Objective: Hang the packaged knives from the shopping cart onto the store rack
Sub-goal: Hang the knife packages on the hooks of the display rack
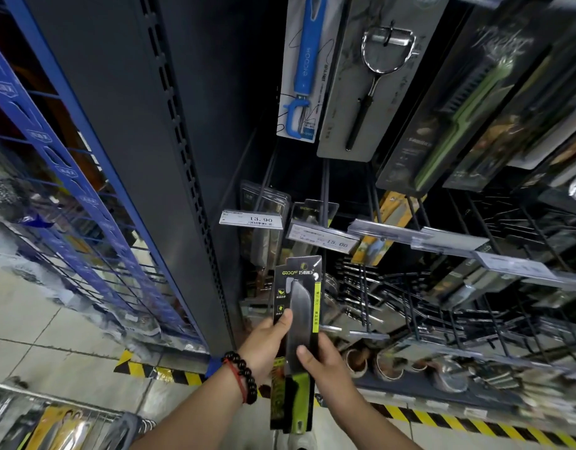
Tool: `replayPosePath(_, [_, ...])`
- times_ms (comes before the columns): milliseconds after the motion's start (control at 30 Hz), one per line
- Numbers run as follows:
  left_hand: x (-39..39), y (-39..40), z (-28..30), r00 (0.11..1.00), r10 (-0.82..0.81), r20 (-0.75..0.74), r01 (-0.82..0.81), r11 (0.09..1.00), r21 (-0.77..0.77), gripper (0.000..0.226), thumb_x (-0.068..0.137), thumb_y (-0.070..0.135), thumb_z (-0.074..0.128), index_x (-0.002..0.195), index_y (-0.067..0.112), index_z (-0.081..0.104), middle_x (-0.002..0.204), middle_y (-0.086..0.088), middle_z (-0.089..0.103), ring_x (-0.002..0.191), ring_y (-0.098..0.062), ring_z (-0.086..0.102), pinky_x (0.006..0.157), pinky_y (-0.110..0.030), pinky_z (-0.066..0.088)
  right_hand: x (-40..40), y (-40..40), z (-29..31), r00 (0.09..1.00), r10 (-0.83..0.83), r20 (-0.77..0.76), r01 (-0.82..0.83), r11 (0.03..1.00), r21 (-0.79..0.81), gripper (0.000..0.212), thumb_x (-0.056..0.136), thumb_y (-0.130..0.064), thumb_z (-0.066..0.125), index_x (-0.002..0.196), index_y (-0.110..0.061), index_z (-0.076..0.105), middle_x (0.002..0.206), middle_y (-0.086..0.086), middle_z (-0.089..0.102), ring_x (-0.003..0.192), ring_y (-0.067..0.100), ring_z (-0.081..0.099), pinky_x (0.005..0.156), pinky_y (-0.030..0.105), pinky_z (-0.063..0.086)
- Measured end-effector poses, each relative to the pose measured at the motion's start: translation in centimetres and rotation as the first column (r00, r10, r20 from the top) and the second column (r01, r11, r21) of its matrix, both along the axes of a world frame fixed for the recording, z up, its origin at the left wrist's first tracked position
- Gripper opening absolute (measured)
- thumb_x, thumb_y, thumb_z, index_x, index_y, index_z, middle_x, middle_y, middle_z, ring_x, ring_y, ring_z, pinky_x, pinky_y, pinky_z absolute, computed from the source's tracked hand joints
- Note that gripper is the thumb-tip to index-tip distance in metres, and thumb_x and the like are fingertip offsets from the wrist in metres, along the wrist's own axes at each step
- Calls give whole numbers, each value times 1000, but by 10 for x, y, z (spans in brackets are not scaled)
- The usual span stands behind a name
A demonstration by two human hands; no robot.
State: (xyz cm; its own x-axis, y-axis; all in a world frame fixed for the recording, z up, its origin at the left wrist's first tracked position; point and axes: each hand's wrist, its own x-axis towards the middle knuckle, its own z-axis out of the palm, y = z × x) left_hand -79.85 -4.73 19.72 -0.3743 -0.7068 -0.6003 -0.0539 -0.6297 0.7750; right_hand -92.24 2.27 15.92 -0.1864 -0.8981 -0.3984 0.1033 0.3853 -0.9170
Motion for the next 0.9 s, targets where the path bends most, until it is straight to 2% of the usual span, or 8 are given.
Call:
replayPosePath(133, [-4,2,0,998,38,56,-35,998,-58,72,76,70,59,129,21,51,132,5,55,118,-12,52,101,-32,43,-5,-7,-3,992,-118,-33,118,993,-16,7,92,-4,62,97,-8,65,90,8,74,82,25,69,69,31,57])
replayPosePath(200, [-1,1,7,981,79,176,-36,971,-238,55,73,63,65,114,27,56,124,0,60,109,-13,58,97,-37,47,-6,-10,0,989,-143,-45,142,990,-24,8,93,-4,60,97,-8,65,90,9,74,84,29,68,75,39,58])
replayPosePath(267, [9,-5,19,924,274,267,-111,860,-499,21,84,32,69,97,29,53,113,-1,57,92,-5,55,83,-24,47,-8,-13,5,986,-153,-68,150,988,-40,7,93,-13,63,99,-10,65,97,11,74,92,32,68,88,50,53])
replayPosePath(367, [33,-16,43,788,567,239,-181,585,-791,35,83,16,70,107,29,48,111,5,42,99,-14,52,92,-35,48,-11,-21,10,982,-181,-46,180,983,-42,10,96,-12,59,104,-13,65,103,8,74,100,30,68,94,52,52])
replayPosePath(467, [57,-30,55,670,729,140,-234,387,-892,52,77,15,76,120,21,48,122,4,34,119,-24,41,103,-46,40,-13,-29,17,978,-207,-37,204,977,-60,10,97,-14,58,104,-16,66,104,9,74,101,36,67,94,54,52])
replayPosePath(600, [75,-50,70,579,812,76,-208,237,-949,88,69,17,85,141,13,34,144,-25,20,134,-32,22,113,-15,14,-16,-39,27,969,-240,-65,232,967,-100,8,97,-12,57,101,-14,64,103,11,72,100,34,66,93,49,53])
replayPosePath(767, [84,-69,75,573,810,125,-139,247,-959,103,70,30,84,149,32,18,156,-20,2,144,-30,4,115,-36,14,-20,-49,36,966,-252,-57,243,962,-125,8,97,-11,57,98,-15,64,99,6,72,95,25,66,90,43,52])
replayPosePath(900, [83,-77,76,591,791,157,-86,255,-963,101,73,32,82,151,34,18,158,-15,3,145,-31,6,116,-45,17,-18,-51,36,970,-224,-90,213,970,-121,5,96,-13,59,97,-14,64,98,7,71,95,26,67,89,43,52])
